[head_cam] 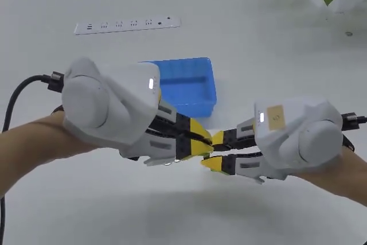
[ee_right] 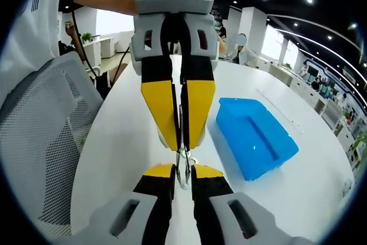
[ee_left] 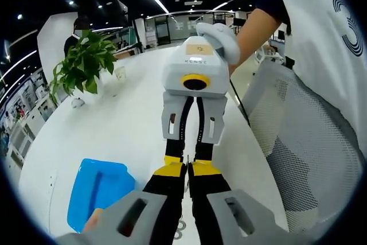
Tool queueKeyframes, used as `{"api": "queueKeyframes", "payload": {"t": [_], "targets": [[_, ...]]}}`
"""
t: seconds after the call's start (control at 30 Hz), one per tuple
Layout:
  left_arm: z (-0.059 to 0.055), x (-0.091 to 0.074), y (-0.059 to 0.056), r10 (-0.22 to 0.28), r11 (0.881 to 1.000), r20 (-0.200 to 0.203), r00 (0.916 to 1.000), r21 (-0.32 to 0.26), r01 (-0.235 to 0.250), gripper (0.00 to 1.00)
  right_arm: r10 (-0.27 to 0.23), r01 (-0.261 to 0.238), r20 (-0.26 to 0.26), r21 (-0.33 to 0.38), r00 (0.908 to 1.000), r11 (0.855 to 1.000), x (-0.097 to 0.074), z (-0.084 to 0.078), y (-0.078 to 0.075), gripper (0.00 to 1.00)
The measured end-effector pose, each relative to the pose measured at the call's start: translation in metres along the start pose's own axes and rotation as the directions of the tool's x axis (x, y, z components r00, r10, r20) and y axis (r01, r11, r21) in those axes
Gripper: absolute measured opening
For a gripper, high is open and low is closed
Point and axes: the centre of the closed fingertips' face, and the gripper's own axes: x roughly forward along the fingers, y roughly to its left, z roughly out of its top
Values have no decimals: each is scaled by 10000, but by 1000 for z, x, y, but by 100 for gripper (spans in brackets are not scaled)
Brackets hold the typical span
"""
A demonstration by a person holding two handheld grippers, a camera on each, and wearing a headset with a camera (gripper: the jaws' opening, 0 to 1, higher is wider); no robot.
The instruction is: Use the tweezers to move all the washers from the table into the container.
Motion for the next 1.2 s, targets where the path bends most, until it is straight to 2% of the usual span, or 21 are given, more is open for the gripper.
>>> {"api": "queueKeyframes", "payload": {"t": [0.47, 0.9, 1.1, 1.2], "targets": [[-3, 5, 0, -115, 9999, -113, 9999, 0, 115, 6, 35, -34, -48, 178, 10000, 9998, 2, -6, 1, 12], [-3, 4, -2, -210, 9996, -46, 9998, -195, 209, 6, 222, -221, -33, 240, 9997, 9995, 4, -6, 3, 11], [-4, 3, -1, -275, 9994, -280, 9992, -235, 269, 6, 225, -224, -26, 291, 9997, 9993, 5, -6, 3, 10], [-6, 1, 0, -252, 9996, -605, 9978, -97, 247, 6, 179, -177, -83, 282, 9998, 9994, 5, -6, 2, 10]]}}
